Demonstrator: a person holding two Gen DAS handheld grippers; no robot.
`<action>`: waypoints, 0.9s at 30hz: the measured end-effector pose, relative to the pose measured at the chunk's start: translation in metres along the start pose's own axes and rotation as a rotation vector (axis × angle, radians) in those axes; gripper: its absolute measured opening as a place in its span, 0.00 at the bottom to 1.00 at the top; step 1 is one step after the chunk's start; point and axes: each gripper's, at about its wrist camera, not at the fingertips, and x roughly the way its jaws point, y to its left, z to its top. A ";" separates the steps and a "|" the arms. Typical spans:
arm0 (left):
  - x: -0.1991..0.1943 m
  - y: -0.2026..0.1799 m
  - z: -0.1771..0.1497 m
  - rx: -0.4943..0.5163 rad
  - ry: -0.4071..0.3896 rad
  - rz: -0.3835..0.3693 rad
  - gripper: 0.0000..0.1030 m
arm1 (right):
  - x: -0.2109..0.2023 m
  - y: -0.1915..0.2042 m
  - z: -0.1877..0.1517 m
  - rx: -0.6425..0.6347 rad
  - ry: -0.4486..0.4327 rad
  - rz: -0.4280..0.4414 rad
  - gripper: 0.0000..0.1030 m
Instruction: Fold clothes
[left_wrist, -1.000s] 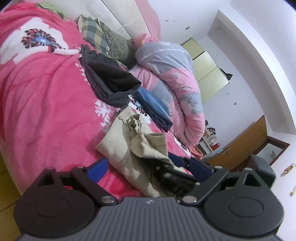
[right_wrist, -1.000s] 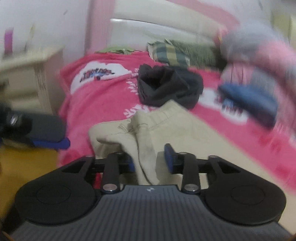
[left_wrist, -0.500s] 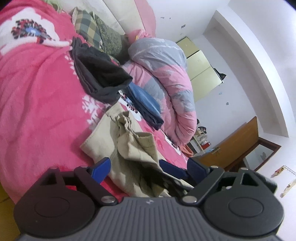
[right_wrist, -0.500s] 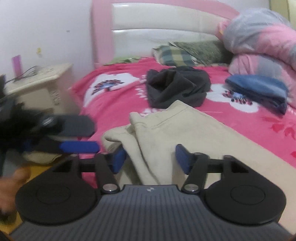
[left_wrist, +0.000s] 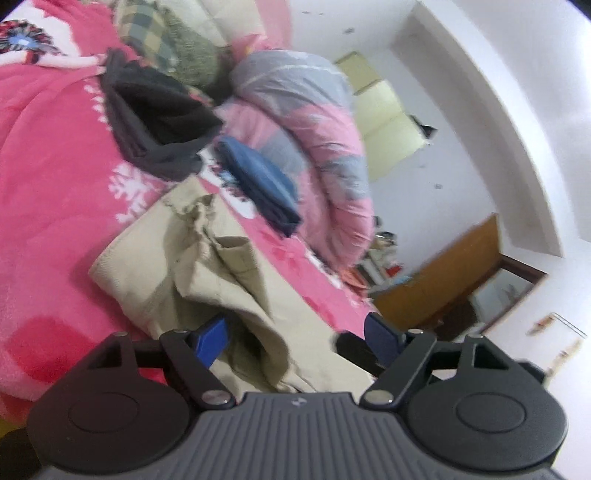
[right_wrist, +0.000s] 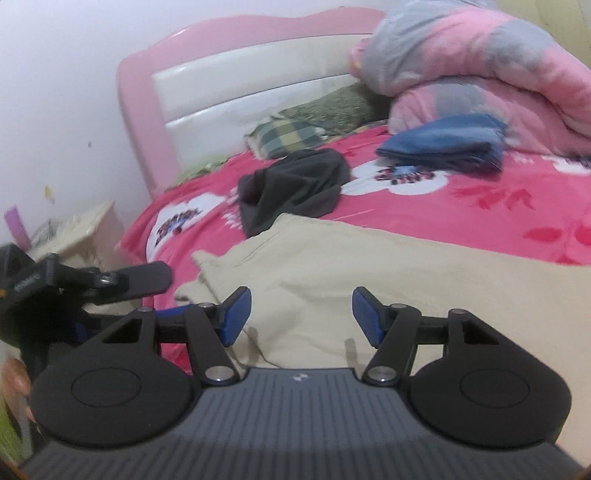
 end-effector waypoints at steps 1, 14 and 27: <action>0.006 0.001 0.002 -0.019 -0.006 0.032 0.78 | -0.002 -0.002 -0.001 0.016 -0.005 0.001 0.59; 0.050 -0.049 0.014 0.296 -0.205 0.372 0.10 | -0.027 -0.019 -0.001 0.099 -0.071 -0.086 0.59; 0.064 -0.104 -0.061 0.912 -0.097 0.273 0.10 | -0.011 -0.054 0.083 0.187 0.053 0.069 0.67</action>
